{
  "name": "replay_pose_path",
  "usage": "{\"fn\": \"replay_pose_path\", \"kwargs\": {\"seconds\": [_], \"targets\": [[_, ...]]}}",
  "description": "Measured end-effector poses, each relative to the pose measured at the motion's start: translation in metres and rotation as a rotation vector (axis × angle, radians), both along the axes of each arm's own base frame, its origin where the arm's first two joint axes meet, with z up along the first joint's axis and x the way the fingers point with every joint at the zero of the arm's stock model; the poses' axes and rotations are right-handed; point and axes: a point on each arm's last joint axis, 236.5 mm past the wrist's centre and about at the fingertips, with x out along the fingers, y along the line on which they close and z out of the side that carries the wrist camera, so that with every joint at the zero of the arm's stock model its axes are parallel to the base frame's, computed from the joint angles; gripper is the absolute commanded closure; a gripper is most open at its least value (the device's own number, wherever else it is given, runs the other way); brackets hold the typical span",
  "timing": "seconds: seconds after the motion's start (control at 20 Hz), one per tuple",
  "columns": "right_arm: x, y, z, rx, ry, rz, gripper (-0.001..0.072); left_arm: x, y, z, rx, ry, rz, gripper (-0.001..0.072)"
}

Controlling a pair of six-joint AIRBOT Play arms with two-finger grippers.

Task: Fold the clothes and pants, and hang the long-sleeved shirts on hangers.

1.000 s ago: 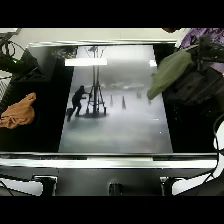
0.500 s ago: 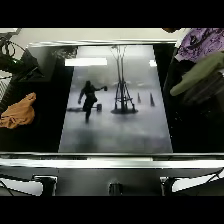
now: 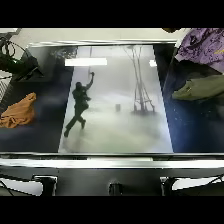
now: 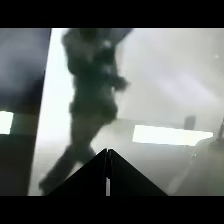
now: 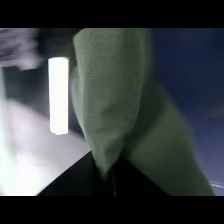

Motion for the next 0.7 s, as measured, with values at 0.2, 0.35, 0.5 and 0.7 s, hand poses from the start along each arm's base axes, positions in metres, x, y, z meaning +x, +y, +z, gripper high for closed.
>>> {"fn": "replay_pose_path", "kwargs": {"seconds": [0.2,0.35,0.5,0.7], "targets": [[-0.056,-0.016,-0.027,-0.078,0.261,-0.001,0.0681,0.000,0.000,0.000,0.000,0.000,0.000,0.0690],[-0.094,-0.028,-0.037,-0.135,0.429,0.002,0.0681,0.000,0.000,0.000,0.000,0.000,-0.001,0.0690],[-0.125,-0.036,-0.042,-0.174,0.562,0.010,0.0681,0.000,0.000,0.000,0.002,-0.001,-0.004,0.0690],[-0.164,-0.034,-0.060,-0.180,0.719,0.030,0.0681,0.000,-0.001,0.000,0.002,-0.001,-0.006,0.0690]]}}
